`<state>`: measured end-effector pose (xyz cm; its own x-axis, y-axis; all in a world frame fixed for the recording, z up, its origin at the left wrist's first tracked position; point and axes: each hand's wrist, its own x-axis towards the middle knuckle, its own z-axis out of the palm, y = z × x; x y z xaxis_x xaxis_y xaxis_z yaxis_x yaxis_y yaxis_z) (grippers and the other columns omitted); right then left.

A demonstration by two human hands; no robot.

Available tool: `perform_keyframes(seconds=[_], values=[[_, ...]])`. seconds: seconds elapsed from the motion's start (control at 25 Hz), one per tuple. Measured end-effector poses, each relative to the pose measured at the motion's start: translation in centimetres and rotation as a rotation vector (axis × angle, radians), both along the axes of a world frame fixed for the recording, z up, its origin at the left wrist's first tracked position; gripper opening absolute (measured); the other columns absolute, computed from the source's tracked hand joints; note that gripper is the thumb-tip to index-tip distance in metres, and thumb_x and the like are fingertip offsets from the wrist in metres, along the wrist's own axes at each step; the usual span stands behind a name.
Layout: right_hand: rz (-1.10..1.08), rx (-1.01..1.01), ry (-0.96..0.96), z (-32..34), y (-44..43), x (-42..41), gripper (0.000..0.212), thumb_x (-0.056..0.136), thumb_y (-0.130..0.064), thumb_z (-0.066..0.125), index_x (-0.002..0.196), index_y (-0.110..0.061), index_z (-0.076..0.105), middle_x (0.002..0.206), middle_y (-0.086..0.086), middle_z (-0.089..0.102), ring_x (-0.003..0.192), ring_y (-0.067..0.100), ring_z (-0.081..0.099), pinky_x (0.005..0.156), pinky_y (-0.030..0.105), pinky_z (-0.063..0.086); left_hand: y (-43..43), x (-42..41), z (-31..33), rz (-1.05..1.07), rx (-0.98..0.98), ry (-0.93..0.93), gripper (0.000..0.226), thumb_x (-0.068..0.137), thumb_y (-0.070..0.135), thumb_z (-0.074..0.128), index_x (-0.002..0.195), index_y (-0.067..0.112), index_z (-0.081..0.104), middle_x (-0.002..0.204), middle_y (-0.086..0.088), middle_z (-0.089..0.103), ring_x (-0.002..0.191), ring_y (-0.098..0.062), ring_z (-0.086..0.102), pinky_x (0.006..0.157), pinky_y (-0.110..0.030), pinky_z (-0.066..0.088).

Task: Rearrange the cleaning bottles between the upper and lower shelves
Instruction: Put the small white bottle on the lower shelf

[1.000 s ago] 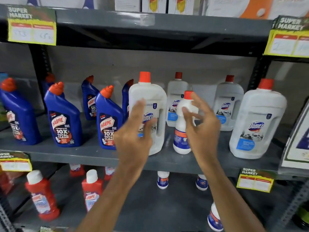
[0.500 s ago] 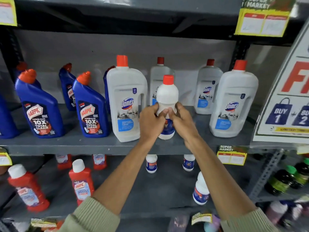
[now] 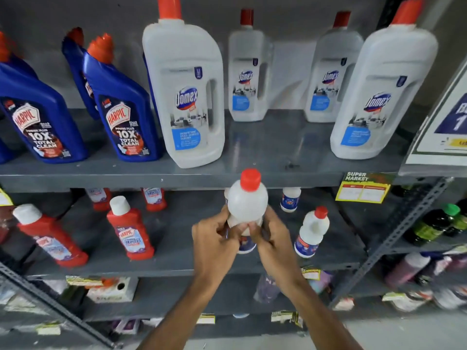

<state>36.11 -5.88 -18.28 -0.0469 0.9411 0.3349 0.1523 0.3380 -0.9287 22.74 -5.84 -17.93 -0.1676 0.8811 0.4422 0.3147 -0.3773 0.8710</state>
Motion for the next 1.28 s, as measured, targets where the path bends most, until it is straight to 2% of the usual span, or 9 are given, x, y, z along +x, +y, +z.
perform_keyframes(seconds=[0.2,0.28,0.52,0.68,0.76,0.96,1.12,1.2,1.28], values=[[-0.039,-0.212,-0.143,-9.3,4.4,-0.3,0.04,0.093,-0.007,0.06,0.132,-0.014,0.054,0.122,0.003,0.069,0.115,0.024,0.065,0.098,0.044,0.053,3.9,-0.6,-9.3,0.003,-0.256,0.01,0.025,0.072,-0.004,0.073,0.066,0.02,0.068,0.06,0.01,0.072,0.054,0.003,0.05,0.054,-0.021,0.046],[-0.027,-0.274,-0.176,-11.4,6.5,-0.3,0.04,0.093,-0.005,0.059,0.132,-0.012,0.054,0.122,0.005,0.069,0.116,0.024,0.064,0.099,0.046,0.053,5.8,-0.7,-11.2,-0.014,-0.295,0.01,0.037,0.073,-0.007,0.072,0.069,0.03,0.07,0.062,0.021,0.072,0.056,0.006,0.056,0.055,-0.012,0.047],[-0.02,-0.374,-0.242,-14.6,11.5,-0.4,0.041,0.092,-0.005,0.059,0.133,-0.01,0.052,0.127,0.008,0.067,0.12,0.025,0.062,0.095,0.029,0.048,10.6,-0.5,-15.2,0.01,-0.364,0.002,0.021,0.073,-0.009,0.073,0.083,0.01,0.076,0.062,0.026,0.072,0.06,0.007,0.061,0.058,-0.012,0.051],[-0.007,-0.43,-0.256,-16.3,12.3,-0.7,0.044,0.093,-0.002,0.056,0.136,-0.011,0.049,0.133,0.008,0.063,0.125,0.024,0.059,0.098,0.028,0.047,11.3,-0.6,-16.8,0.013,-0.393,0.001,0.017,0.075,-0.005,0.072,0.088,0.005,0.075,0.073,0.0,0.077,0.065,0.005,0.058,0.065,-0.029,0.053],[-0.012,-0.439,-0.263,-17.0,12.2,-1.0,0.044,0.094,0.0,0.053,0.136,-0.012,0.048,0.134,0.008,0.063,0.126,0.025,0.058,0.099,0.029,0.046,11.3,-0.9,-17.2,0.004,-0.375,0.014,0.018,0.077,0.006,0.072,0.094,0.007,0.075,0.076,0.002,0.075,0.065,0.013,0.054,0.064,-0.024,0.05],[0.008,-0.441,-0.274,-16.7,11.7,-1.2,0.047,0.098,-0.006,0.053,0.143,-0.013,0.042,0.143,0.01,0.057,0.134,0.029,0.053,0.111,0.039,0.044,10.9,-1.0,-16.6,-0.038,-0.394,0.111,0.033,0.082,0.007,0.072,0.115,0.006,0.069,0.093,-0.001,0.075,0.086,-0.021,0.071,0.067,0.0,0.044],[-0.154,-0.187,-0.243,-14.1,8.9,-0.7,0.059,0.095,-0.015,0.063,0.148,-0.01,0.038,0.152,0.008,0.045,0.142,0.022,0.043,0.117,0.032,0.035,7.2,-1.8,-14.3,0.047,-0.279,0.186,0.059,0.086,0.016,0.073,0.139,0.008,0.052,0.145,-0.004,0.052,0.131,-0.001,0.046,0.1,0.001,0.023],[-0.245,0.101,-0.167,-11.1,7.2,-1.0,0.047,0.095,-0.014,0.063,0.139,-0.019,0.049,0.139,0.003,0.05,0.13,0.018,0.052,0.108,0.034,0.047,4.7,-2.7,-11.7,0.131,-0.002,0.18,0.056,0.083,0.004,0.075,0.135,0.005,0.056,0.144,-0.006,0.052,0.125,0.014,0.045,0.099,0.002,0.033],[-0.264,0.361,-0.09,-6.1,6.1,-1.8,0.042,0.093,-0.008,0.065,0.126,-0.032,0.056,0.123,-0.004,0.051,0.11,0.014,0.059,0.092,0.029,0.054,3.0,-3.6,-7.7,0.166,0.311,0.152,0.054,0.079,-0.014,0.072,0.13,-0.001,0.058,0.138,-0.011,0.057,0.125,-0.002,0.057,0.093,-0.012,0.052]])
